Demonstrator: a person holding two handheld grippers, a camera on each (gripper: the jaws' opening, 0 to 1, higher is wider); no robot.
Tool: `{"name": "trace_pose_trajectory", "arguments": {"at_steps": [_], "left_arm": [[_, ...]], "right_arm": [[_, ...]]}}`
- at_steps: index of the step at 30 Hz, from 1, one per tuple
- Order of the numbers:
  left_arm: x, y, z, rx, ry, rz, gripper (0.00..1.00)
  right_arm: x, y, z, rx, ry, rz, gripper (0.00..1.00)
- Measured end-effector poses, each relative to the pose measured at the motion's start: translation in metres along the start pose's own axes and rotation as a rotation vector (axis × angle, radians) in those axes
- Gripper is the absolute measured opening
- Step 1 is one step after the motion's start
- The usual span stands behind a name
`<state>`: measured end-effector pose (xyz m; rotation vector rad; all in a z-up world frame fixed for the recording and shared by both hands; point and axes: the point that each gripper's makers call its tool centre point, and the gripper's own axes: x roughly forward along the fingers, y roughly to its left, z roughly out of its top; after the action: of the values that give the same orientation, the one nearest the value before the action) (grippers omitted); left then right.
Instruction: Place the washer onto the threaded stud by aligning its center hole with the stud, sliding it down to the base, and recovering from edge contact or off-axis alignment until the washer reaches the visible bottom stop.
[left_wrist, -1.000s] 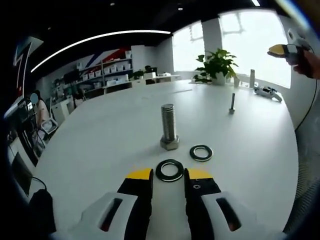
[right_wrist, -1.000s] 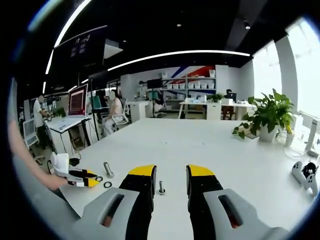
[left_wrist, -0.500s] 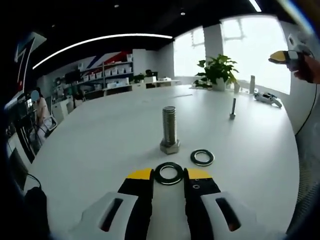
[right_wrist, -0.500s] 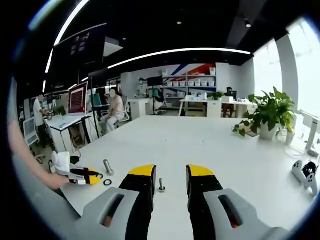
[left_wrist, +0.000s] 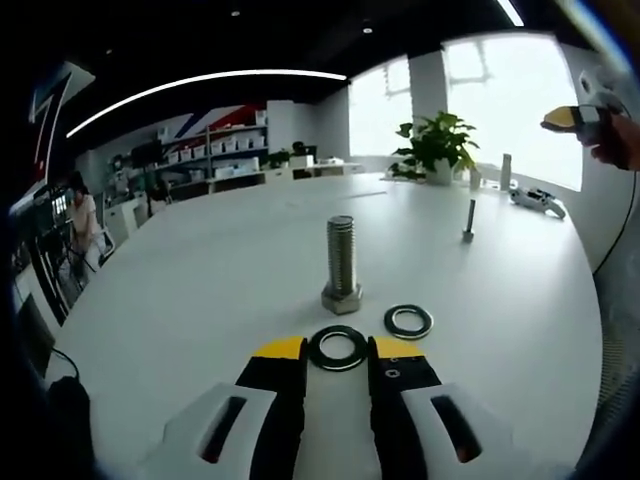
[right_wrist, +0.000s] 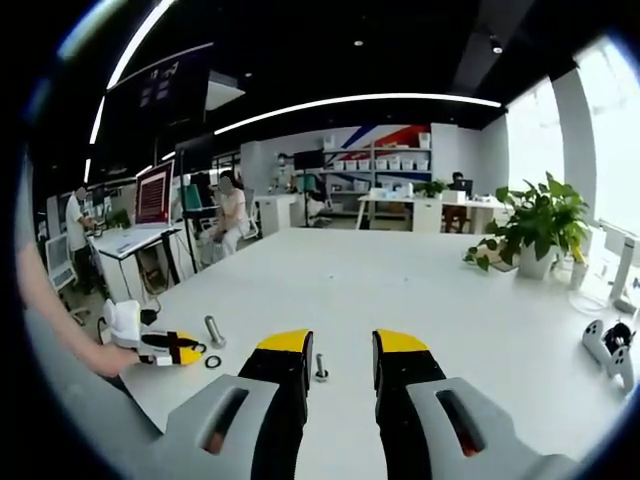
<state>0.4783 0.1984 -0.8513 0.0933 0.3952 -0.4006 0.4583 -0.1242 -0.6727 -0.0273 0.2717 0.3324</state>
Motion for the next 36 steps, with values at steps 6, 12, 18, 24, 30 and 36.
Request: {"name": "trace_pose_trajectory", "arguments": {"at_steps": [6,12,18,24,30,36], "left_arm": [[-0.002,0.001,0.0,0.008,0.009,0.007,0.22],[-0.004,0.002,-0.002,0.009,0.017,0.015,0.22],[-0.008,0.003,-0.002,0.019,0.018,0.017,0.12],[-0.006,-0.001,-0.005,0.045,0.035,-0.002,0.06],[-0.006,0.005,0.0,0.043,0.017,0.034,0.15],[-0.006,0.012,0.0,0.026,0.015,0.063,0.2]], "right_arm": [[0.0,0.0,0.0,-0.003,0.002,-0.002,0.26],[0.0,0.0,-0.001,-0.006,0.005,-0.002,0.26],[0.0,0.001,-0.001,-0.013,0.006,-0.001,0.26],[0.0,0.001,-0.001,-0.012,0.006,-0.002,0.26],[0.0,0.0,-0.001,-0.012,0.005,-0.003,0.26],[0.001,-0.001,-0.002,-0.016,0.007,-0.007,0.26]]}}
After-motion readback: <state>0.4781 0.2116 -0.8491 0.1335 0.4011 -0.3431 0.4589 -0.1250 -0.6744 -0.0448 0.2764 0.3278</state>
